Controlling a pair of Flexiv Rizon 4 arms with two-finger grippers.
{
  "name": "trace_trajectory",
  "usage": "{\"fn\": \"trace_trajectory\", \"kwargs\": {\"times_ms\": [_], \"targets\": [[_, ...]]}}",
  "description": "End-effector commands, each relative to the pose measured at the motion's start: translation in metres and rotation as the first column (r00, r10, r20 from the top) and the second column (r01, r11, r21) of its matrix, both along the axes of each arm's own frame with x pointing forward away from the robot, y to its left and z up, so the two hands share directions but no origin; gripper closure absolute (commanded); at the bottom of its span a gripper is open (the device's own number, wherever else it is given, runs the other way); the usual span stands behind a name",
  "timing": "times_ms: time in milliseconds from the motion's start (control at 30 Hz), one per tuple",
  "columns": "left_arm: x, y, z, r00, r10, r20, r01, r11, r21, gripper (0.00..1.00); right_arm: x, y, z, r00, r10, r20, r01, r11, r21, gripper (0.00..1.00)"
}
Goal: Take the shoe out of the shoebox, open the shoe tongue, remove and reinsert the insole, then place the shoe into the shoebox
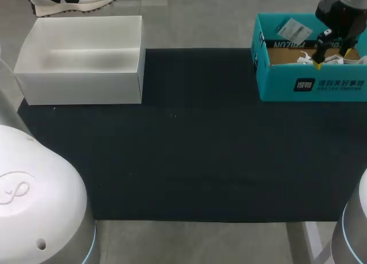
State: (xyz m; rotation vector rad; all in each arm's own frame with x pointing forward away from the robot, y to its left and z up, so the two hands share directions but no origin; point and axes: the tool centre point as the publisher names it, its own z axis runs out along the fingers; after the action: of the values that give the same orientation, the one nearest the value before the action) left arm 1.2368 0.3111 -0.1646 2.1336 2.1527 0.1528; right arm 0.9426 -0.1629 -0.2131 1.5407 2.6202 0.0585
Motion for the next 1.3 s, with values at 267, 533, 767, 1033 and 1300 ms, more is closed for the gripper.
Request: {"fn": "trace_trajectory", "kwargs": {"times_ms": [267, 533, 767, 1033, 1300], "targets": [[-0.028, -0.021, 0.025, 0.997, 0.051, -0.056, -0.049, 0.998, 0.045, 1.00, 0.000, 0.000, 0.000, 1.000, 0.000, 0.000, 0.000, 1.000, 0.000, 0.00], [-0.070, -0.062, 0.044, 1.000, 0.023, 0.020, -0.024, 0.995, 0.099, 1.00, 0.000, 0.000, 0.000, 1.000, 0.000, 0.000, 0.000, 1.000, 0.000, 0.00], [-0.108, -0.093, 0.053, 0.997, 0.028, 0.072, -0.038, 0.988, 0.152, 1.00, 0.000, 0.000, 0.000, 1.000, 0.000, 0.000, 0.000, 1.000, 0.000, 0.00], [-0.147, -0.121, 0.060, 0.989, 0.045, 0.140, -0.068, 0.985, 0.159, 1.00, 0.000, 0.000, 0.000, 1.000, 0.000, 0.000, 0.000, 1.000, 0.000, 0.00], [-0.179, -0.147, 0.070, 0.979, 0.048, 0.199, -0.074, 0.989, 0.129, 1.00, 0.000, 0.000, 0.000, 1.000, 0.000, 0.000, 0.000, 1.000, 0.000, 0.00]]}}
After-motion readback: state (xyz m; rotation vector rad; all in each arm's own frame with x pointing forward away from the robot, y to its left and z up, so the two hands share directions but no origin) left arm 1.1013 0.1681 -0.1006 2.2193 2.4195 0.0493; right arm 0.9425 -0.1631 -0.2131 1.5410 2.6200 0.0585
